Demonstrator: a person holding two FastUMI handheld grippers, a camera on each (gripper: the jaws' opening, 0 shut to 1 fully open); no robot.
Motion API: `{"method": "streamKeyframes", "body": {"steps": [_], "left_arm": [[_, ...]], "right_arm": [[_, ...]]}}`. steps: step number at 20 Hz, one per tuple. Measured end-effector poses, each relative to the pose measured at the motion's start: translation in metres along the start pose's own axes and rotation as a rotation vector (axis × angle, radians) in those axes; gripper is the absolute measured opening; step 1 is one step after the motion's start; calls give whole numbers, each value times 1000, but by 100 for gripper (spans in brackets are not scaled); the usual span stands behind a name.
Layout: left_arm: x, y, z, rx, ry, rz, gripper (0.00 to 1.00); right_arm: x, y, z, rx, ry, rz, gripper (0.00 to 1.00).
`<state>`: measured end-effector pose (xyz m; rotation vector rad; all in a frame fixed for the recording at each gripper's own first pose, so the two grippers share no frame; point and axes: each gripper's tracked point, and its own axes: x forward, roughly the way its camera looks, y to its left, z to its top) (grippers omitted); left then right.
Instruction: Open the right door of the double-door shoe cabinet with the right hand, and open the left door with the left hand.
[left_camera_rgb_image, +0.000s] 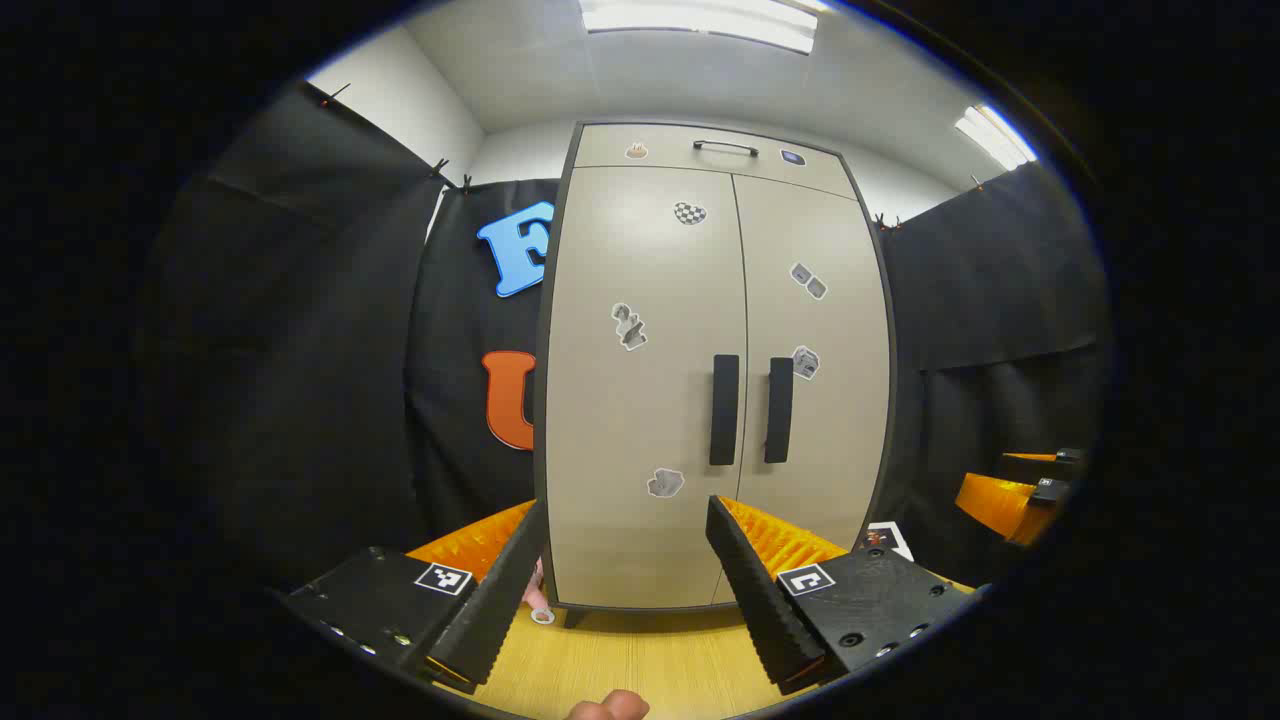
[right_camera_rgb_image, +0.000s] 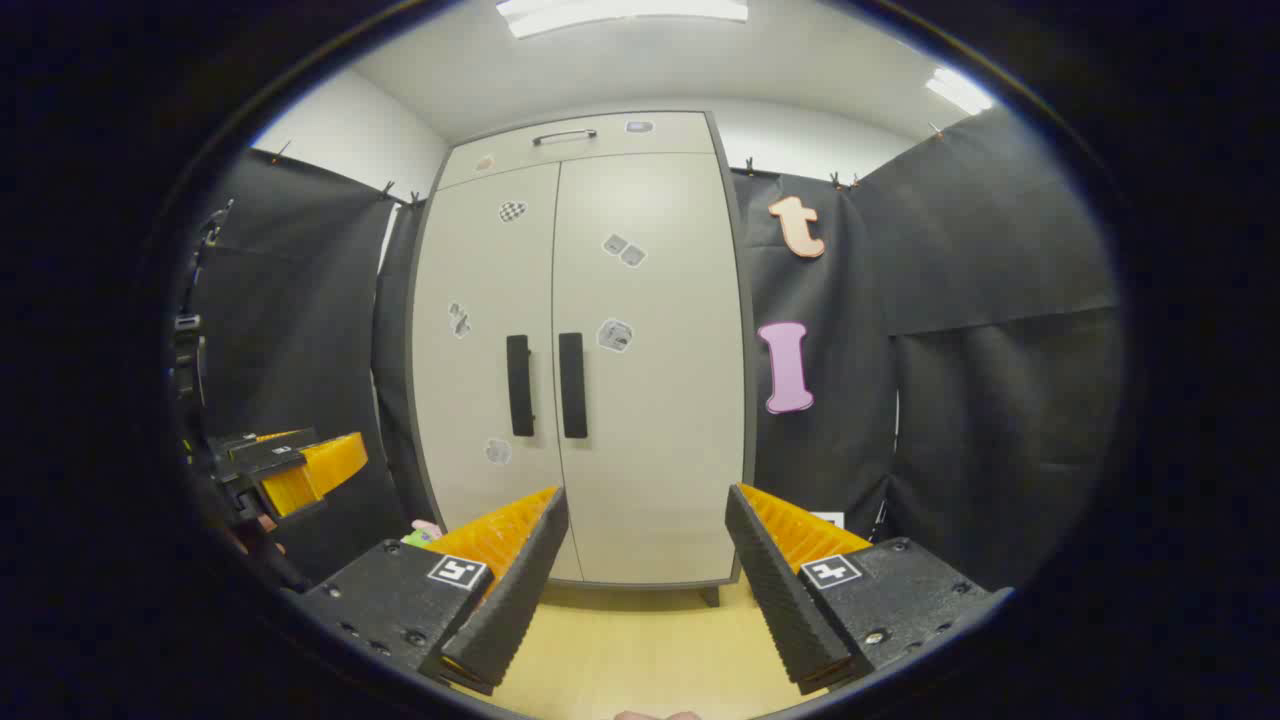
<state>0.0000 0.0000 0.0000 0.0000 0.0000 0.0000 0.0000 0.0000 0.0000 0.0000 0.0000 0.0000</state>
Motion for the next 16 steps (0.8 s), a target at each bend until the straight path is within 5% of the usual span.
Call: {"method": "streamKeyframes", "body": {"steps": [16], "left_arm": [[3,-1,3,-18,-26,-22,95]], "right_arm": [[5,-16,-5,36,7,-75,99]]}}
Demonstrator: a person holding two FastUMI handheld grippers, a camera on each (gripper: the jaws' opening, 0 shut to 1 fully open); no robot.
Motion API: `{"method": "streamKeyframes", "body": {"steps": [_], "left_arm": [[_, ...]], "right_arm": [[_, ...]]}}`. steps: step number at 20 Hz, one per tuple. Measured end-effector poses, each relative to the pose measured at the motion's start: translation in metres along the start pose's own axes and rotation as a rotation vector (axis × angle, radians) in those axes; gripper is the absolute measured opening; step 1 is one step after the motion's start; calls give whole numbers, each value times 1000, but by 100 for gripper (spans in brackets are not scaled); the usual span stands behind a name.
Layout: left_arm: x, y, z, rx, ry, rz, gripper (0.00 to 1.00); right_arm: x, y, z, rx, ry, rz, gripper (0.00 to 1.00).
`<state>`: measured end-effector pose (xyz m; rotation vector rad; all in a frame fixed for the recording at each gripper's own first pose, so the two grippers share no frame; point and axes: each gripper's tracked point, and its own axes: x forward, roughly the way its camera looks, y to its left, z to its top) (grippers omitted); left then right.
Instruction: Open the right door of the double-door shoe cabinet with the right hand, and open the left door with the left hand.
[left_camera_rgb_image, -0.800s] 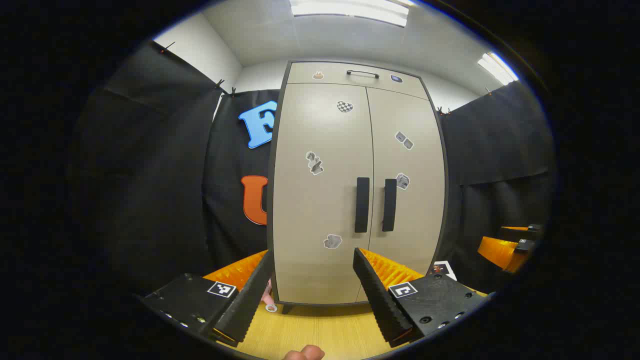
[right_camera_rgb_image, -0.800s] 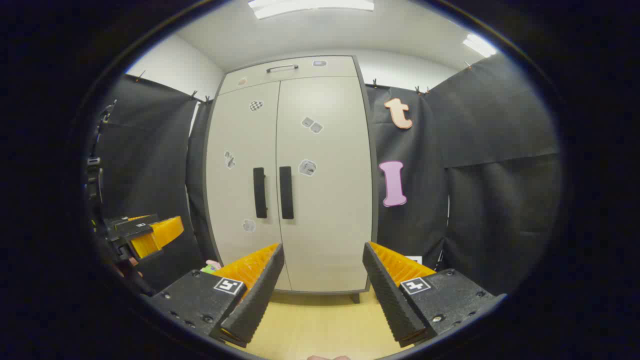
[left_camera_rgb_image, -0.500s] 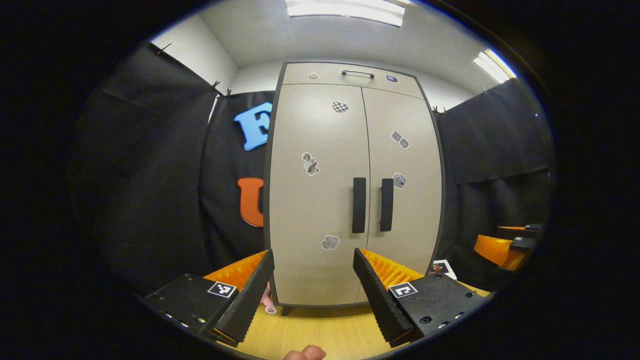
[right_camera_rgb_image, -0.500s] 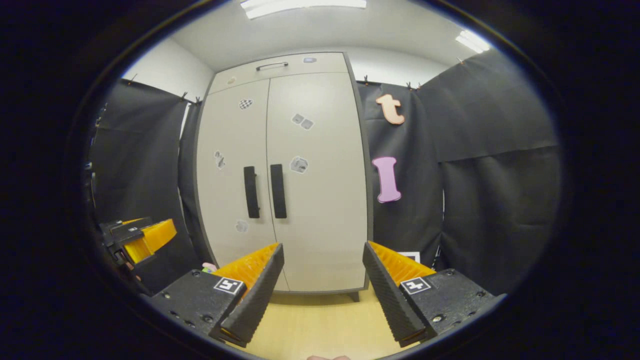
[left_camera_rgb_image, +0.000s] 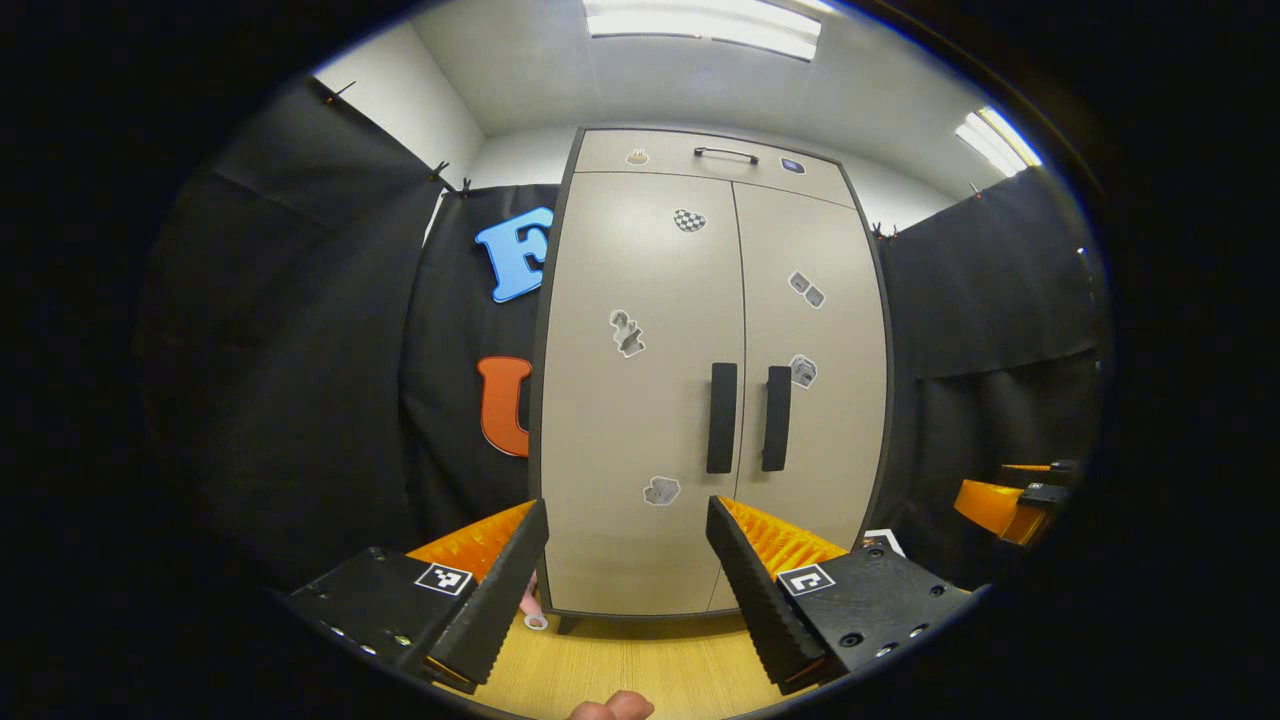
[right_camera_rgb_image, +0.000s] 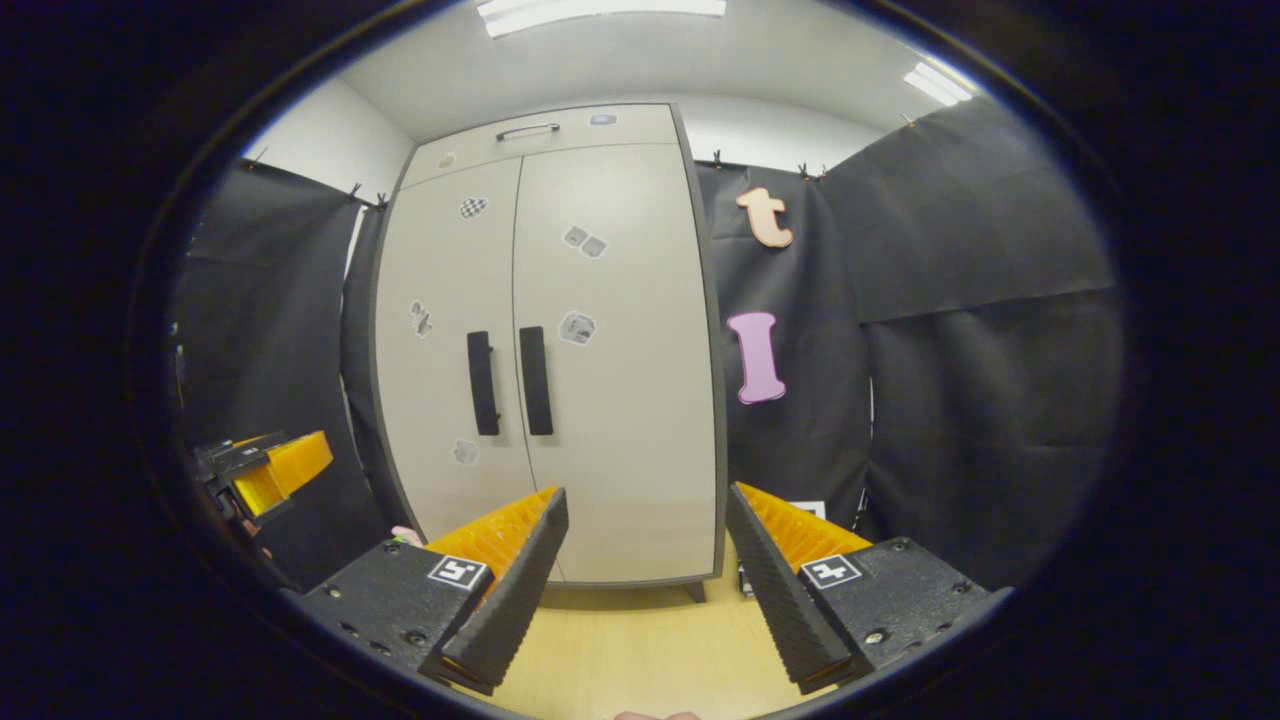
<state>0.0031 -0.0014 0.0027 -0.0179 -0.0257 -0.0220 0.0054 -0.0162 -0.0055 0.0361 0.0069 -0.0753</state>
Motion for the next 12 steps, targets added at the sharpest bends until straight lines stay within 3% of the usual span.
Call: {"method": "streamKeyframes", "body": {"steps": [12], "left_arm": [[4,2,-3,17,-1,-1,95]], "right_arm": [[2,15,6,-26,-25,20,99]]}}
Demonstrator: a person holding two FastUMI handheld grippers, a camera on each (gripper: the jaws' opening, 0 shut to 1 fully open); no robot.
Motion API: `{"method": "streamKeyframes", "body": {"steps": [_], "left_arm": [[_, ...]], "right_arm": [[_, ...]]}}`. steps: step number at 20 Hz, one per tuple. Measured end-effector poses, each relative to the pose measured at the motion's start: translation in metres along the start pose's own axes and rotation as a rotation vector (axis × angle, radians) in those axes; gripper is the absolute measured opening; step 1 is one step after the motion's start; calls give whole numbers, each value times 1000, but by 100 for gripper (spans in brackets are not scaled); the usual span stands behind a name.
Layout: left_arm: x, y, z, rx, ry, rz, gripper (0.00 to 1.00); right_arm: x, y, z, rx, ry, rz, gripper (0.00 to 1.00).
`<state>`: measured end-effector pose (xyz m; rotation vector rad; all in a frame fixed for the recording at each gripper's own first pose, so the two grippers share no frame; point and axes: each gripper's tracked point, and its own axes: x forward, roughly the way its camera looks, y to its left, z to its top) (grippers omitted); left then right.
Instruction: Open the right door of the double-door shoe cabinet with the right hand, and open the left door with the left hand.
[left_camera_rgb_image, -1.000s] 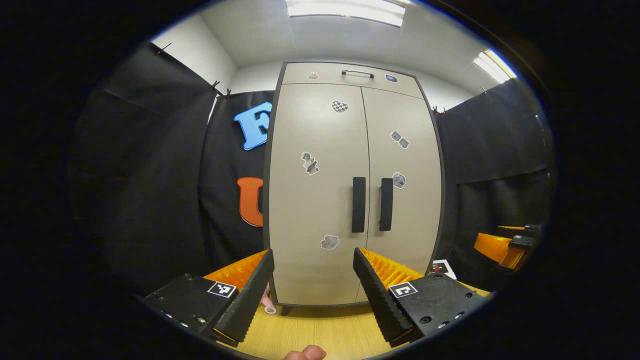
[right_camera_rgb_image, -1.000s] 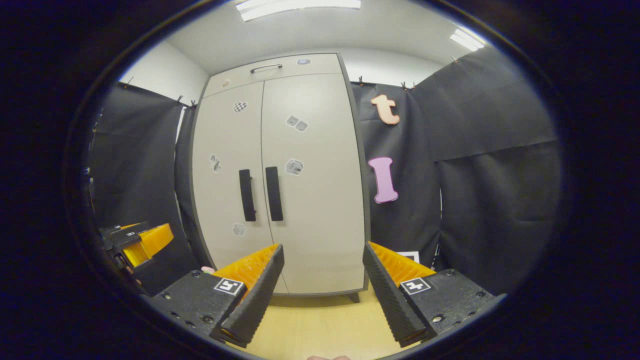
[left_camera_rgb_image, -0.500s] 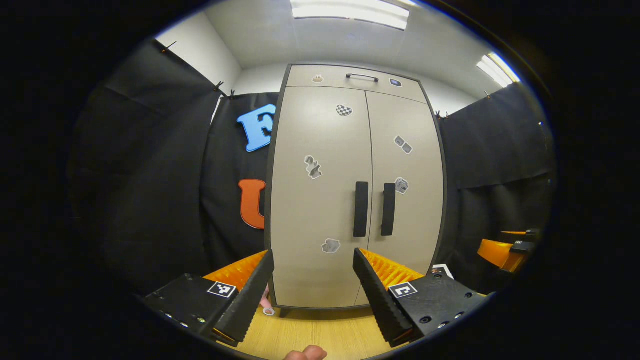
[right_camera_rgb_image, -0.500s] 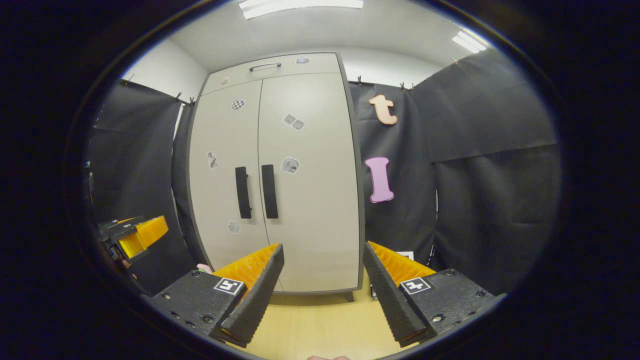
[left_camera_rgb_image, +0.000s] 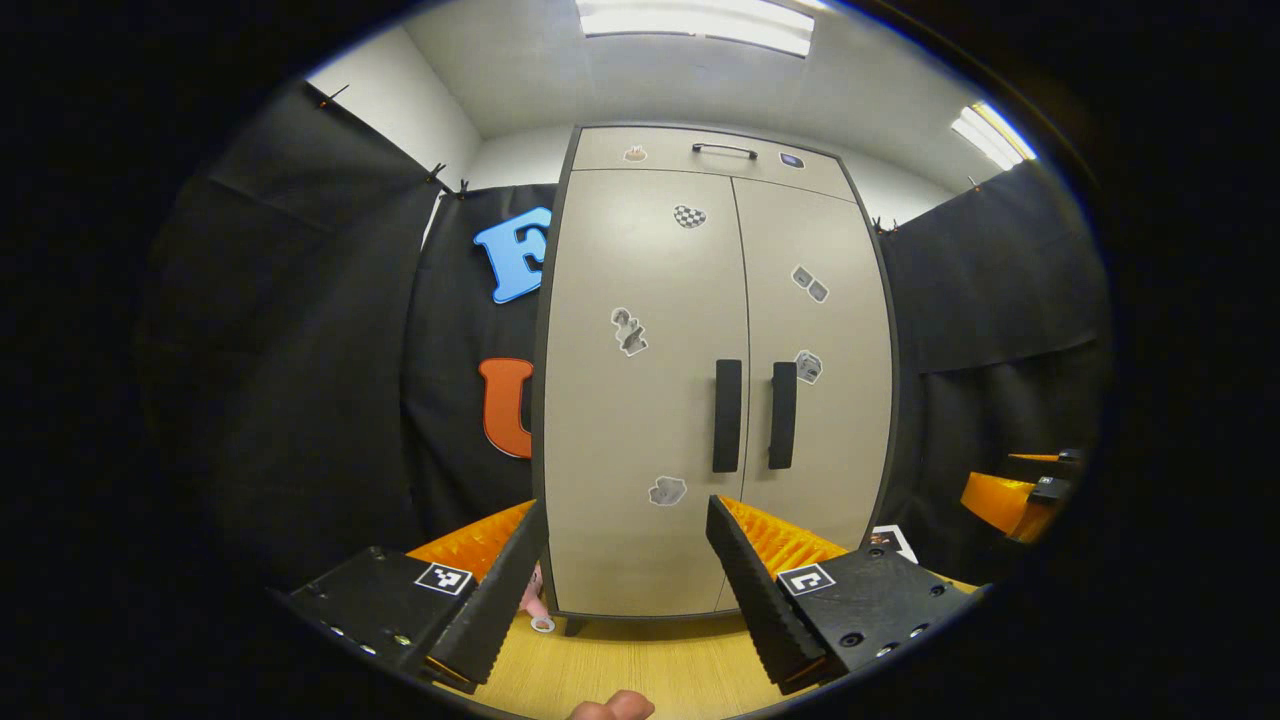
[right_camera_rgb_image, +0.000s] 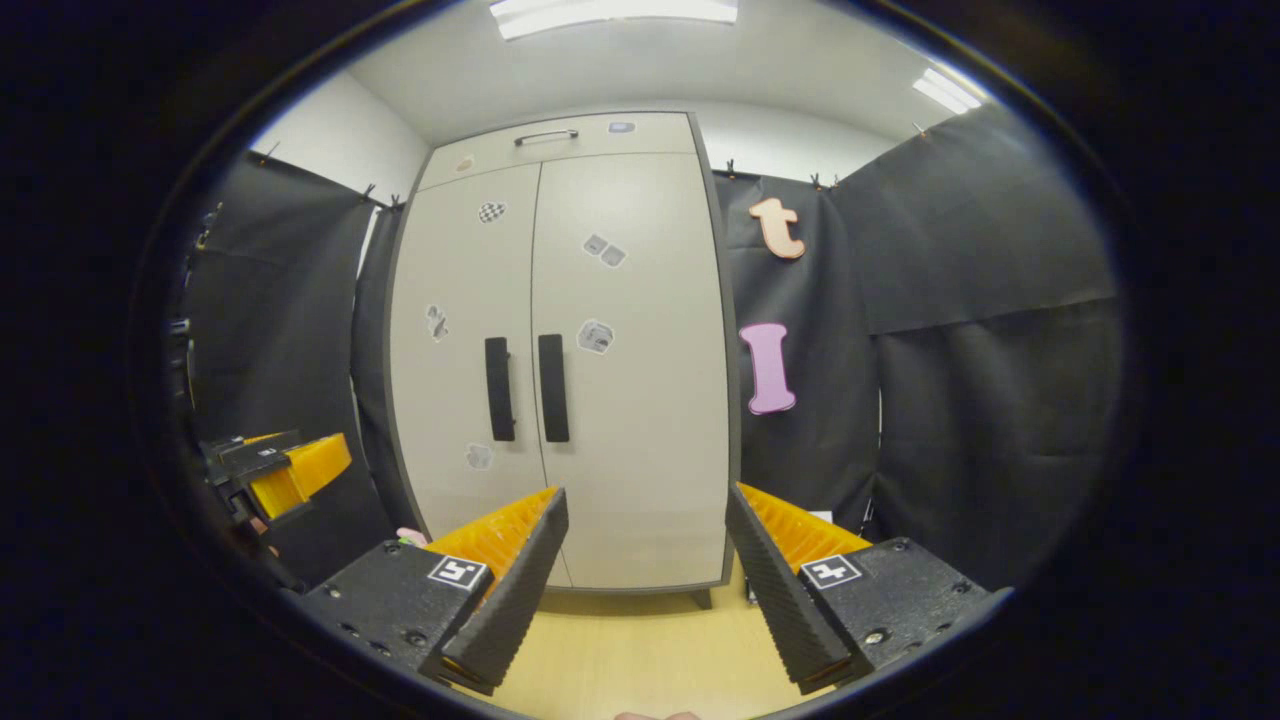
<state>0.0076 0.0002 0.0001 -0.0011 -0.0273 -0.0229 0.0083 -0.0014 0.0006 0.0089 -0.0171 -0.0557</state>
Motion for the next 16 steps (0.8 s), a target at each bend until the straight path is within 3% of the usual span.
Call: {"method": "streamKeyframes", "body": {"steps": [7,12,16], "left_arm": [[-13,2,-7,20,-3,4,95],[-35,1,-25,-9,27,-15,95],[-47,2,-40,-39,61,-14,95]], "right_arm": [[35,36,25,-8,-30,78,99],[87,66,58,-63,-79,119,99],[140,83,71,-101,-95,104,99]]}}
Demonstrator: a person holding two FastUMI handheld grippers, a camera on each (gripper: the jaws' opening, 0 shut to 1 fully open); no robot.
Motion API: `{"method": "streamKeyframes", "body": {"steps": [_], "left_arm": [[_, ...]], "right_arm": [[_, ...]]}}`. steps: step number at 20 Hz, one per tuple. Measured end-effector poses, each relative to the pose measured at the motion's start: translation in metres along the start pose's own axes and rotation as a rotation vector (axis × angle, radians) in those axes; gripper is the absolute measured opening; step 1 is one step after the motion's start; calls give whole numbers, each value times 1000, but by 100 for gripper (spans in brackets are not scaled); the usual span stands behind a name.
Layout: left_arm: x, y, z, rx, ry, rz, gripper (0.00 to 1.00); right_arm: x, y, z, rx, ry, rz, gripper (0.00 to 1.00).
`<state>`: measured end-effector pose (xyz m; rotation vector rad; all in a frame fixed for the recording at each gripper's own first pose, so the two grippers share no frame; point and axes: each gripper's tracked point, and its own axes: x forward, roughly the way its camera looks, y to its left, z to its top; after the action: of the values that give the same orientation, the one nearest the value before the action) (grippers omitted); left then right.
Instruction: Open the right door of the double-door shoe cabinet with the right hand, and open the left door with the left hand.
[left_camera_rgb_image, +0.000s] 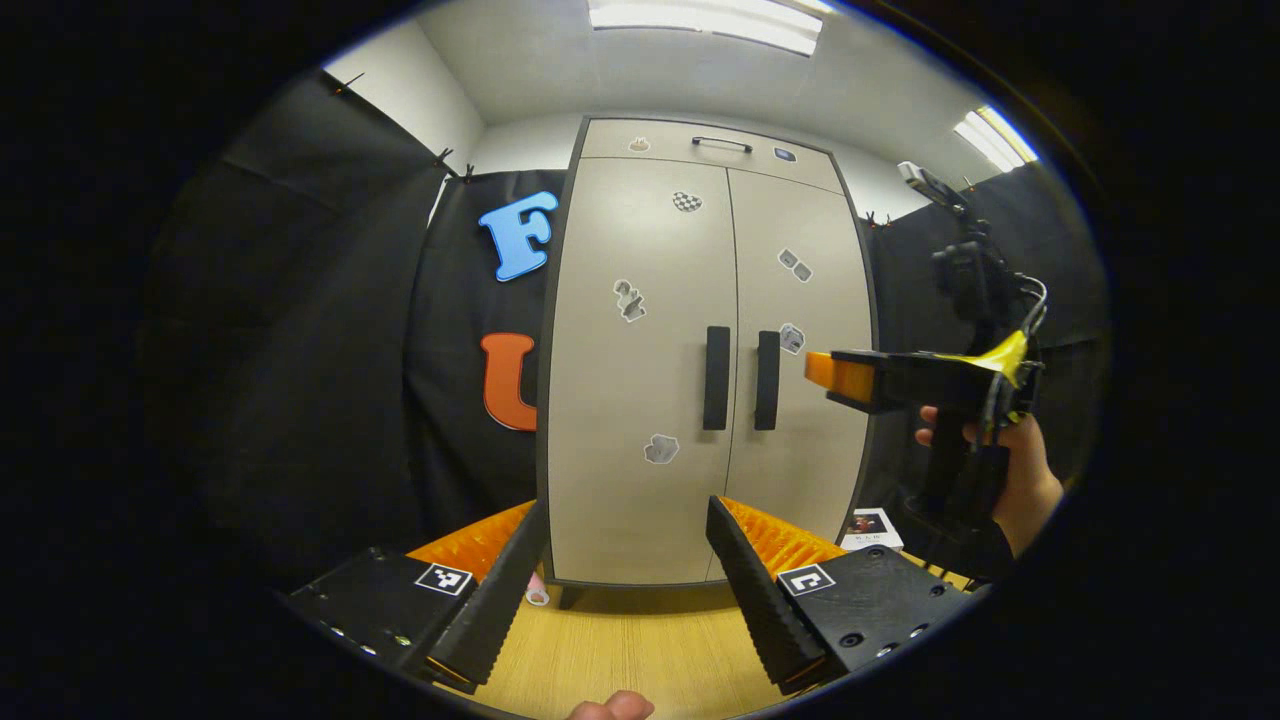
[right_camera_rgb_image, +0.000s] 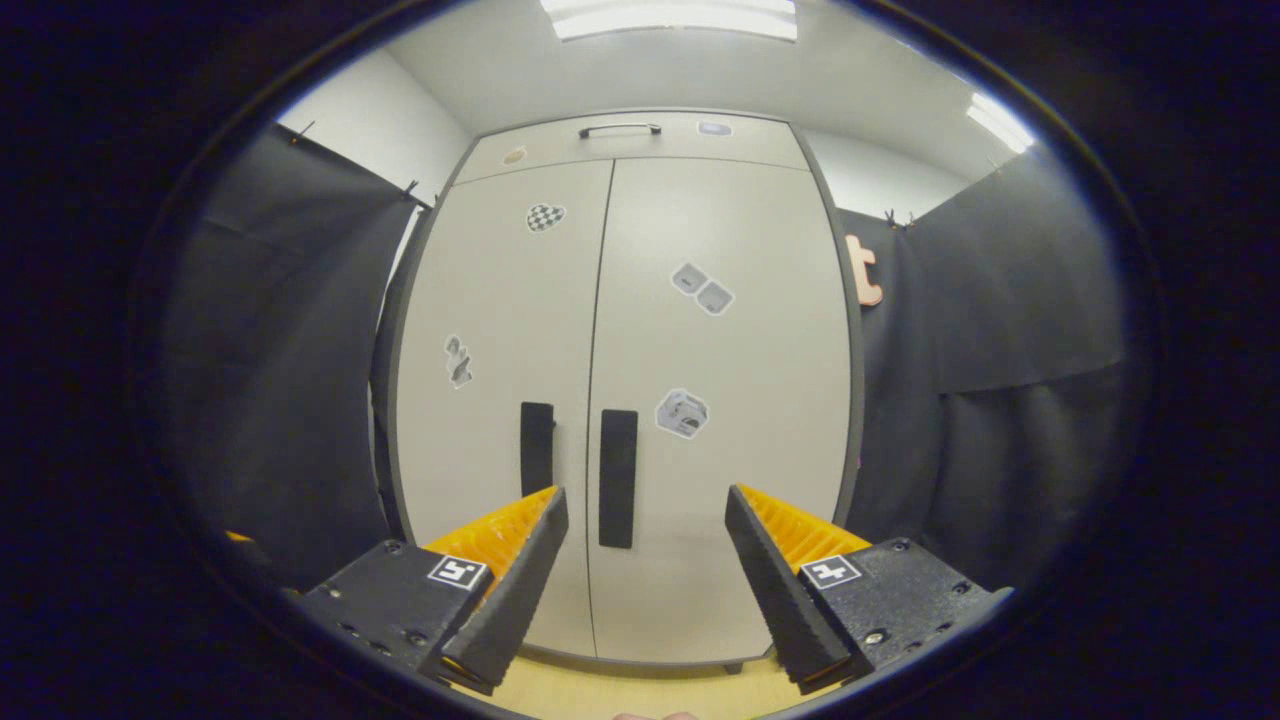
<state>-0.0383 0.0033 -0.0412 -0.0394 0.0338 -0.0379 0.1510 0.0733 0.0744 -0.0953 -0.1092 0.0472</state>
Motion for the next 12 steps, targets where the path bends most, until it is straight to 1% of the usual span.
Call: {"method": "streamKeyframes", "body": {"steps": [3,6,7,9,11,12], "left_arm": [[-6,16,-3,12,-1,32,95],[-9,35,-7,10,7,75,95],[-11,41,-8,6,9,88,95],[-13,54,-11,2,17,114,95],[-14,62,-14,0,25,134,95],[-13,66,-15,-1,31,141,95]], "right_arm": [[41,4,-4,5,-1,-22,99],[74,10,-19,30,55,-16,99],[82,10,-22,46,68,-19,99],[96,8,-26,76,85,-32,96],[106,9,-29,100,93,-33,97],[110,9,-32,104,99,-36,94]]}}
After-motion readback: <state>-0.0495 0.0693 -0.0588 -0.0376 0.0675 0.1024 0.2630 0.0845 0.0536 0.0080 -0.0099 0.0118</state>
